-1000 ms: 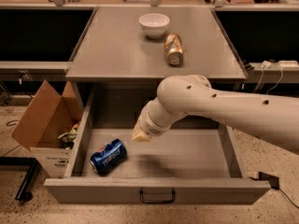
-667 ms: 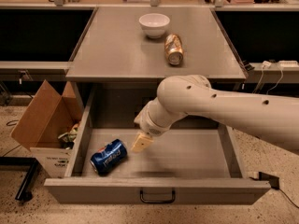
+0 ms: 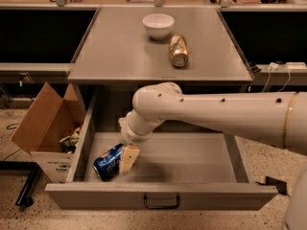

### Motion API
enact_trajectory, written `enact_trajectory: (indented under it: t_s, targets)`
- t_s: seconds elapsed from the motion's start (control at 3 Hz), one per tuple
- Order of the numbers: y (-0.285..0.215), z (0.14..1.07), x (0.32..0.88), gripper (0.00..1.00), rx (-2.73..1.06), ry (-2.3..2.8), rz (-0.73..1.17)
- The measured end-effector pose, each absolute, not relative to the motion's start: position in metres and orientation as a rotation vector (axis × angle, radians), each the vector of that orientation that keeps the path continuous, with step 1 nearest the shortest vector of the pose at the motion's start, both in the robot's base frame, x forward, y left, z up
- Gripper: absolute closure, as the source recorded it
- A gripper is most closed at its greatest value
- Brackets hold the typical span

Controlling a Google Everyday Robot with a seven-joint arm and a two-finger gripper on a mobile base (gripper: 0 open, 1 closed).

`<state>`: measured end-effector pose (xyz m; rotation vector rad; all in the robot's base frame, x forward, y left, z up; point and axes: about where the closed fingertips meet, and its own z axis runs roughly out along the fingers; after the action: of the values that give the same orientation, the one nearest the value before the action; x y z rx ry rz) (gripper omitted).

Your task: Pick pepsi can from top drawer and place on counter

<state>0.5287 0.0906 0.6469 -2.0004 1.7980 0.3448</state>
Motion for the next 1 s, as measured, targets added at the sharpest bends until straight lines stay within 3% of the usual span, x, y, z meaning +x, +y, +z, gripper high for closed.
enact_trajectory:
  t_s: [0.33,1.0]
  targets:
    - [0.11,0.627,0.527,0.0,-2.081,1.777,0.322]
    - [0.112,0.61,0.527,0.41,-2.097,1.811,0.276]
